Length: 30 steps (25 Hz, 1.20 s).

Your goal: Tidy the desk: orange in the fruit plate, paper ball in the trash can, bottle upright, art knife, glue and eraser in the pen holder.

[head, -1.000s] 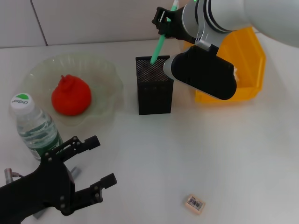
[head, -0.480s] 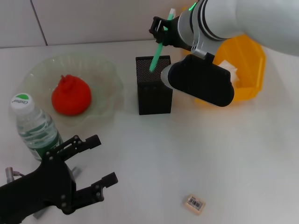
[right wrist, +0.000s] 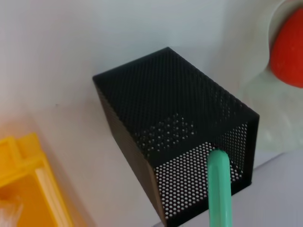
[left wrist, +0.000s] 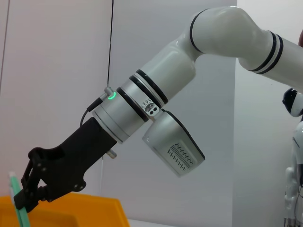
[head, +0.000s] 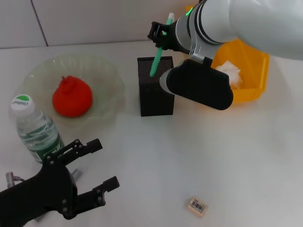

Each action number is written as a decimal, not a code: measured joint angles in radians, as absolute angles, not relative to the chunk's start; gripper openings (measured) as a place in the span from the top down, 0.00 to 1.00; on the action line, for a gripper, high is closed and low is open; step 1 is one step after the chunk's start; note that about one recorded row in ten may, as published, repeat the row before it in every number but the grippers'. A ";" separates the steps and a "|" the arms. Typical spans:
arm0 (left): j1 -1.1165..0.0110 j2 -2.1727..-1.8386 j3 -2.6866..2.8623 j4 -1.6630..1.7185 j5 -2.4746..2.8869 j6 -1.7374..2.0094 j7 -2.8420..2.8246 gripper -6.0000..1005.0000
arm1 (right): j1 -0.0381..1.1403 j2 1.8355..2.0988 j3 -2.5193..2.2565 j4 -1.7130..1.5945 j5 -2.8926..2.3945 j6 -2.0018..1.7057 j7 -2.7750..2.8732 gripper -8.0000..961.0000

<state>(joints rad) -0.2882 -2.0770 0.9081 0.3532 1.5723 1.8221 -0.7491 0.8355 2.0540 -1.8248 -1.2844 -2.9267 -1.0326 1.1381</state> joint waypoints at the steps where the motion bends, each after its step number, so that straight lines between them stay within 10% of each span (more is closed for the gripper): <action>1: -0.288 -2.077 0.908 0.353 1.572 1.822 -0.749 0.19 | 0.836 2.054 -1.823 -1.283 -2.927 -1.030 1.138 0.91; 11: -0.285 -2.077 0.905 0.353 1.572 1.822 -0.747 0.19 | 0.838 2.058 -1.824 -1.272 -2.927 -1.028 1.166 0.90; 21: -0.286 -2.075 0.904 0.353 1.572 1.823 -0.747 0.19 | 0.829 2.069 -1.736 -1.387 -2.921 -1.074 1.360 0.55; 30: -0.291 -2.073 0.908 0.360 1.574 1.825 -0.747 0.19 | 0.733 2.087 -1.584 -1.678 -2.854 -1.070 1.861 0.55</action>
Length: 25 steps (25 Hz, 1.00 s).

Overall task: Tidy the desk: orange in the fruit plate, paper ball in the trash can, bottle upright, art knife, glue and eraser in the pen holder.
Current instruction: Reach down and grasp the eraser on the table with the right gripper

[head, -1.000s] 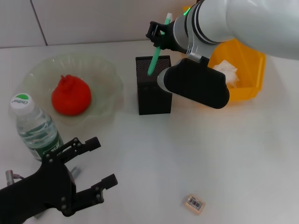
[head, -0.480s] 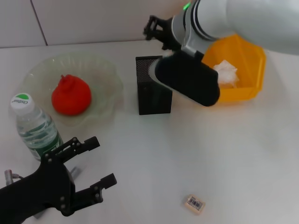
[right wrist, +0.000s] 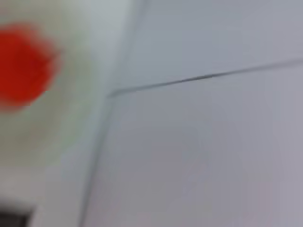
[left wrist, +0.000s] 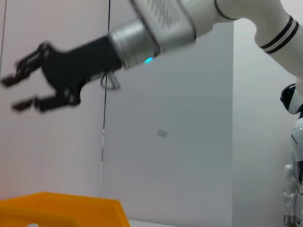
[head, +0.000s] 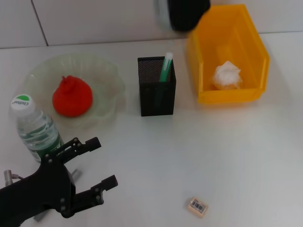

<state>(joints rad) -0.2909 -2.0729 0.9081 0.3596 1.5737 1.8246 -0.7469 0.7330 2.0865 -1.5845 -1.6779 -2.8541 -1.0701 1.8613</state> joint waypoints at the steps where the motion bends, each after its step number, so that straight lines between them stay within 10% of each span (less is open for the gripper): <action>1: -0.291 -2.073 0.908 0.360 1.574 1.825 -0.747 0.19 | 0.708 2.086 -1.544 -1.726 -2.811 -1.067 1.929 0.55; 14: -0.278 -2.061 0.909 0.410 1.579 1.835 -0.758 0.19 | 0.406 2.072 -1.059 -1.800 -1.971 -1.300 2.242 0.43; 20: -0.261 -2.055 0.908 0.429 1.581 1.839 -0.756 0.19 | 0.526 2.016 -0.994 -1.900 -2.168 -1.768 2.636 0.25; 25: -0.253 -2.048 0.901 0.438 1.582 1.837 -0.752 0.19 | 0.641 2.030 -1.014 -1.838 -2.228 -2.015 2.696 0.22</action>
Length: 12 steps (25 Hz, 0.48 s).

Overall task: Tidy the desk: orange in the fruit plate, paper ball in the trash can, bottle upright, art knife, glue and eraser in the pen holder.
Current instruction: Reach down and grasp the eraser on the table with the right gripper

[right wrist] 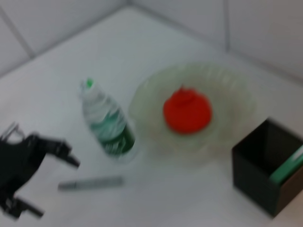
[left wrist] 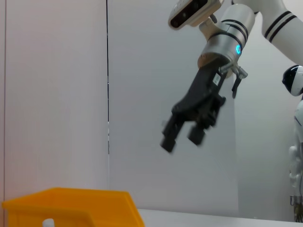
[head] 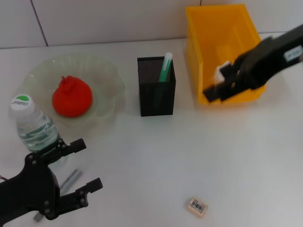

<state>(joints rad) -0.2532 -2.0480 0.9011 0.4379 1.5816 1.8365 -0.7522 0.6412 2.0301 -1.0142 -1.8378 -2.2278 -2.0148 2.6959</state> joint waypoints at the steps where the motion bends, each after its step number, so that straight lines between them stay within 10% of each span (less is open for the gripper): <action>1: -0.252 -2.048 0.901 0.440 1.582 1.838 -0.752 0.19 | 0.653 2.038 -1.036 -1.818 -2.248 -2.035 2.695 0.22; 12: -0.252 -2.044 0.907 0.453 1.582 1.836 -0.759 0.19 | 0.666 2.083 -1.443 -1.682 -2.514 -1.965 2.716 0.22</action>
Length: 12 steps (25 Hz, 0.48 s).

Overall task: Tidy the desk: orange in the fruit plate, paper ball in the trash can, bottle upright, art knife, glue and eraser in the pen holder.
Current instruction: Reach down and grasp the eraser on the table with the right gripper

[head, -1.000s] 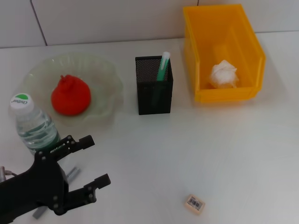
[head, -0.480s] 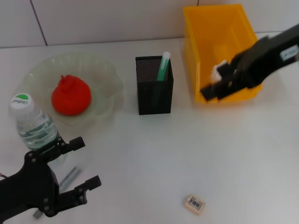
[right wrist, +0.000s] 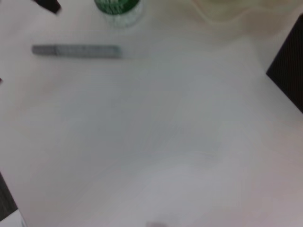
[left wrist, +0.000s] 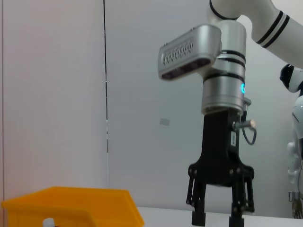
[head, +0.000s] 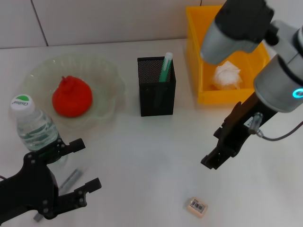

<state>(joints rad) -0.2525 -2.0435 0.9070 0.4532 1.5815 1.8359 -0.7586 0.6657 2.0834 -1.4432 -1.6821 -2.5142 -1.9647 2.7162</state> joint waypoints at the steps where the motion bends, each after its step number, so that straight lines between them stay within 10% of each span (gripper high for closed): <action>1: -0.252 -2.043 0.906 0.453 1.582 1.837 -0.759 0.19 | 0.665 2.084 -1.460 -1.673 -2.524 -1.957 2.721 0.22; 12: -0.250 -2.042 0.900 0.453 1.581 1.833 -0.760 0.19 | 0.676 2.084 -1.622 -1.569 -2.558 -1.904 2.797 0.22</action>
